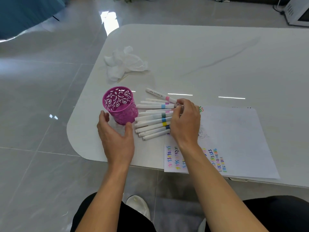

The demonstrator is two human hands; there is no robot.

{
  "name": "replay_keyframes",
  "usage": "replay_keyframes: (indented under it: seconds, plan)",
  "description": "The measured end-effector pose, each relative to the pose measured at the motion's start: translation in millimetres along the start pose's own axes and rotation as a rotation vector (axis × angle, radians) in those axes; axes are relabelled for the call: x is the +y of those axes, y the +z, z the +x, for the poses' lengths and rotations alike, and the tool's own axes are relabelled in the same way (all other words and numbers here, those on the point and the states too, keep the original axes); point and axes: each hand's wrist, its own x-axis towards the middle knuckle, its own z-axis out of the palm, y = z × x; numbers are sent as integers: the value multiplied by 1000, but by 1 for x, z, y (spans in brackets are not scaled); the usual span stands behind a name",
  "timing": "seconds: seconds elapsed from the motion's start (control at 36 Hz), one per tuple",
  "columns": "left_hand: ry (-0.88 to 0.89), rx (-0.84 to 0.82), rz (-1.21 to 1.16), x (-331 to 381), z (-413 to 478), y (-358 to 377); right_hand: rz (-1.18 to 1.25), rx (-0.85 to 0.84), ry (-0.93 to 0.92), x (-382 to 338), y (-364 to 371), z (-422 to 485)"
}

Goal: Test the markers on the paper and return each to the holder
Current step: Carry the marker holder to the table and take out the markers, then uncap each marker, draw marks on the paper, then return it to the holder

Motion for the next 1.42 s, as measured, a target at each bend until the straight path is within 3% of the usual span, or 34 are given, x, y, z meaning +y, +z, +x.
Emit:
replay_keyframes:
  seconds: [0.22, 0.42, 0.67, 1.11, 1.42]
  plan:
    - [51, 50, 5, 10, -18, 0, -43, 24, 36, 19, -35, -16]
    - [202, -101, 31, 22, -41, 12, -210, -19, -15, 44, -72, -29]
    - [438, -321, 235, 34, -66, 29, -309, -162, -72, 62, -103, -34]
    - [447, -398, 585, 60, -63, 44, -302, -242, -155, 65, -102, -25]
    - [484, -379, 618, 57, -62, 48, -371, -335, -185, 63, -99, -21]
